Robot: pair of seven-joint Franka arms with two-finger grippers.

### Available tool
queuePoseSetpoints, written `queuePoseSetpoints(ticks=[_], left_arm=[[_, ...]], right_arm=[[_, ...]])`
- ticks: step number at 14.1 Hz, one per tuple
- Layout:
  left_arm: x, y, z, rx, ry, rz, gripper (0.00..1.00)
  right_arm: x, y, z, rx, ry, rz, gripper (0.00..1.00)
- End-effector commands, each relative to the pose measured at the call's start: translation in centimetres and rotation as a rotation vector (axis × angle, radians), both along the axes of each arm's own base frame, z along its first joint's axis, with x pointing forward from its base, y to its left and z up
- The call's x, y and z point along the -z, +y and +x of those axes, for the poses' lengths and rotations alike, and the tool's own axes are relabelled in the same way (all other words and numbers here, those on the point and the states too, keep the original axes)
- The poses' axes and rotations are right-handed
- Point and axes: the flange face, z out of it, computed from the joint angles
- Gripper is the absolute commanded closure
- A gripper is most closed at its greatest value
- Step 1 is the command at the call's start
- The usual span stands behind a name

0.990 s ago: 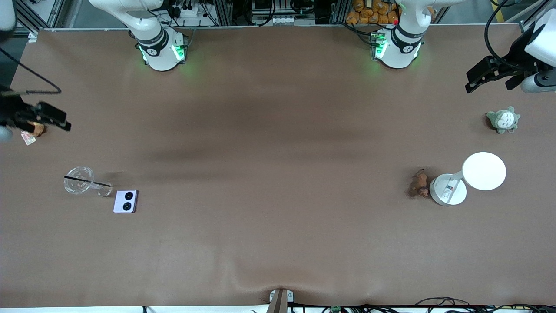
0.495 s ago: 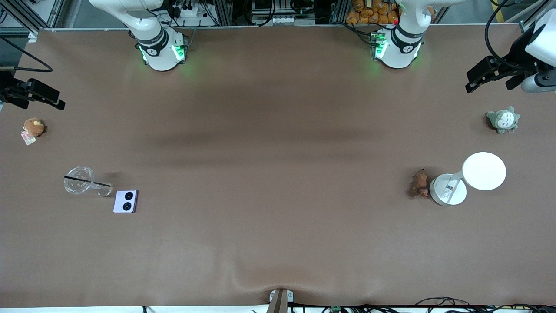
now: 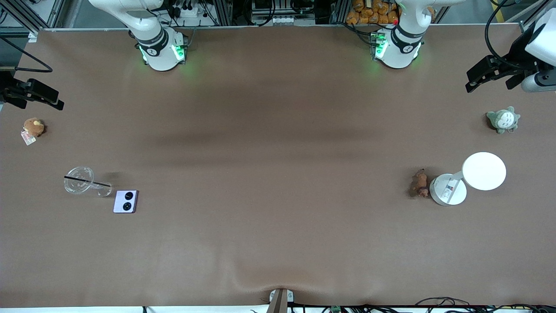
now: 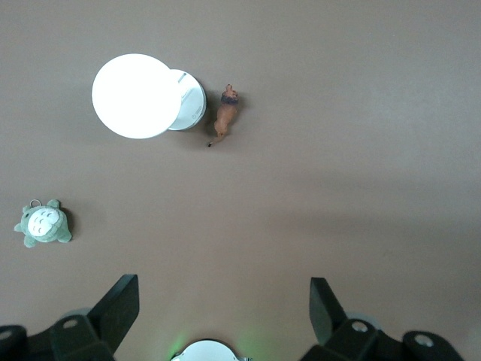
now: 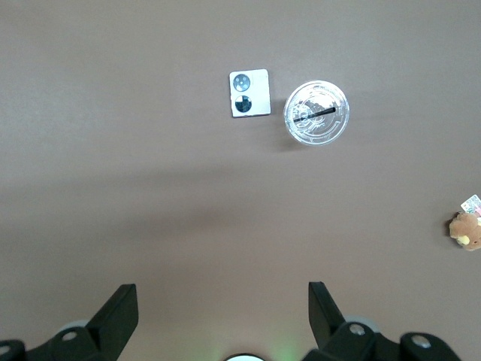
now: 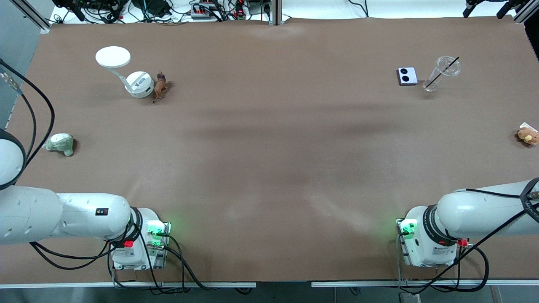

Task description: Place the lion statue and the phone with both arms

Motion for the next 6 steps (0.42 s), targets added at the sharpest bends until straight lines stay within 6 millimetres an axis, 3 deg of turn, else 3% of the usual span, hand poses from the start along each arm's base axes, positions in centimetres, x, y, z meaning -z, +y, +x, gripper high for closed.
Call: queuePoseSetpoints(ticks=[1, 6], left_arm=[[-0.93, 0.26, -0.31, 0.008, -0.005, -0.004, 0.00], [-1.42, 0.37, -0.22, 0.003, -0.016, -0.003, 0.00]], right_arm=[[-0.14, 0.28, -0.16, 0.004, -0.001, -0.018, 0.00], [-0.15, -0.06, -0.03, 0.005, -0.005, -0.019, 0.00]])
